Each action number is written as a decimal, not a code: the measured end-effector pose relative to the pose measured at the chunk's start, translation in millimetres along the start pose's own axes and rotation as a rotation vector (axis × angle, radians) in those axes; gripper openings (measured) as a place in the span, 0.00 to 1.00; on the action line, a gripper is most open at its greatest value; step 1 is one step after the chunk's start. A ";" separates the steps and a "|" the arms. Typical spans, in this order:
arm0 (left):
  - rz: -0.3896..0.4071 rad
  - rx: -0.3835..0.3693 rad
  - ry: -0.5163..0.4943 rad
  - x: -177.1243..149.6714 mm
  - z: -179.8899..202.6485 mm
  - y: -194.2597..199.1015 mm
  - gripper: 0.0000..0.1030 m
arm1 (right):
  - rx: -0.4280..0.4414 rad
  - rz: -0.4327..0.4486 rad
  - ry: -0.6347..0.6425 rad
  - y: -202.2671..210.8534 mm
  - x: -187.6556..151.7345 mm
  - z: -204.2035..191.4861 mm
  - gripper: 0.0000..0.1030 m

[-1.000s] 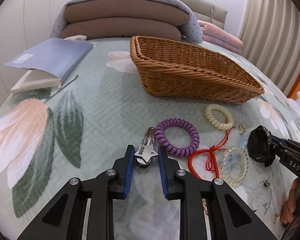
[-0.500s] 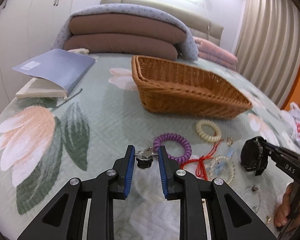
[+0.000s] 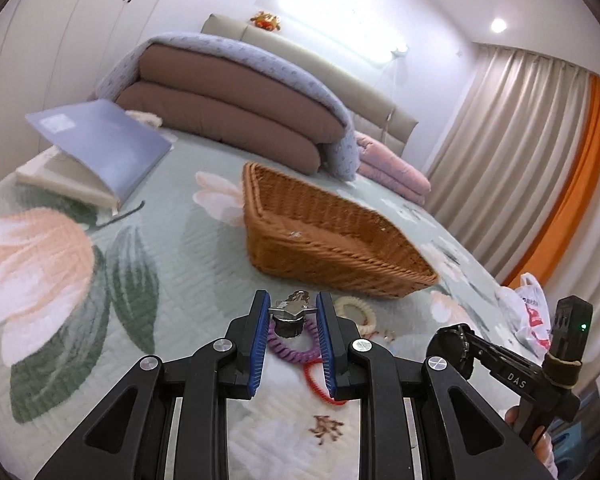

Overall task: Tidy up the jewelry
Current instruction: 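Carry the keys and watch into the basket and open both tools, then grasp the purple coil hair tie with the left tool while the right tool grasps the cream coil bracelet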

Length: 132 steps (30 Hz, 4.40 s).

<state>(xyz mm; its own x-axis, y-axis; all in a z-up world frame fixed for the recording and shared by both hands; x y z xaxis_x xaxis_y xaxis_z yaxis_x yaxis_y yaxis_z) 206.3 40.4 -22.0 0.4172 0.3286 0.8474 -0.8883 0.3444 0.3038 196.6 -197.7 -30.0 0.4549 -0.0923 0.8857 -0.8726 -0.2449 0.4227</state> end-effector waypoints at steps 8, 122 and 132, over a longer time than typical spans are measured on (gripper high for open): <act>0.117 0.058 -0.058 63.9 42.9 -0.4 0.23 | 0.005 0.119 0.027 8.3 84.4 -15.4 0.12; -0.301 0.209 -0.162 -49.9 -9.7 -77.3 0.24 | 0.042 -0.268 0.146 -123.0 -15.5 -51.4 0.13; -0.280 0.203 -0.144 -46.9 -13.2 -74.2 0.11 | 0.080 -0.236 0.101 -115.5 -12.0 -48.8 0.12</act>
<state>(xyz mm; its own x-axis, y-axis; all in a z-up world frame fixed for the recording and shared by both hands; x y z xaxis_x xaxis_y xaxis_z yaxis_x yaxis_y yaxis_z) 255.2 11.1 -90.0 0.6305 0.1145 0.7677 -0.7699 0.2175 0.5999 283.2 -121.3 -80.1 0.6202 0.0723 0.7811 -0.7260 -0.3244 0.6064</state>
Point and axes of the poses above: each gripper's, at about its wrist camera, not at the fingertips, and y roughly against the way its jaws point, z to its right, x to its top, the point moved 9 cm from there along -y, roughly the way its jaws point, and after that the axes turned 9 degrees about z, right-handed, at the moved point
